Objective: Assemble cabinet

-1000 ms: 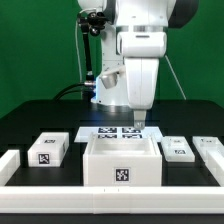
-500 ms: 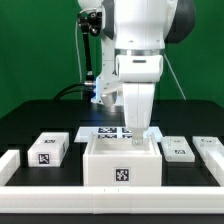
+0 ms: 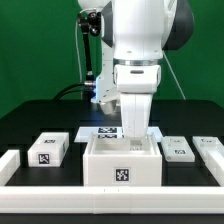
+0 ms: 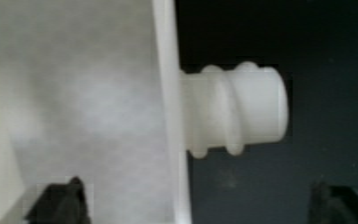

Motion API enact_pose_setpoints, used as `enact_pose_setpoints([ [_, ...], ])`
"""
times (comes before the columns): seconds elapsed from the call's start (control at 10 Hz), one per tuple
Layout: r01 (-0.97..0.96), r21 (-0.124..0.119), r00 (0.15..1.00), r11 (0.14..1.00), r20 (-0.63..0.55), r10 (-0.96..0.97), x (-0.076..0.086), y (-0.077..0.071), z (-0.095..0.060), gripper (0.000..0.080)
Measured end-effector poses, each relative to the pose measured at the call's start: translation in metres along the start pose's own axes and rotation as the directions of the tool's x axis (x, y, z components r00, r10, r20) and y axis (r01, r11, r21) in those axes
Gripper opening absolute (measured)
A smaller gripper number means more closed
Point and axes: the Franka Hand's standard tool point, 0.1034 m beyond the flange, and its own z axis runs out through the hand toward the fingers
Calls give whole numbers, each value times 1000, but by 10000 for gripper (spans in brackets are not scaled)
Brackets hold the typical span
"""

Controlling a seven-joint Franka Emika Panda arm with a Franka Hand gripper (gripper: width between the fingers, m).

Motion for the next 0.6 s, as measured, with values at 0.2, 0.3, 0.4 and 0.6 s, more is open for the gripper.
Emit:
enact_pose_setpoints([
  [0.2, 0, 0, 1000, 1000, 0, 0, 0, 0, 0, 386],
  [0.3, 0, 0, 1000, 1000, 0, 0, 0, 0, 0, 386],
  [0.4, 0, 0, 1000, 1000, 0, 0, 0, 0, 0, 197],
  [0.6, -1, 0, 1000, 1000, 0, 1, 0, 0, 0, 27],
])
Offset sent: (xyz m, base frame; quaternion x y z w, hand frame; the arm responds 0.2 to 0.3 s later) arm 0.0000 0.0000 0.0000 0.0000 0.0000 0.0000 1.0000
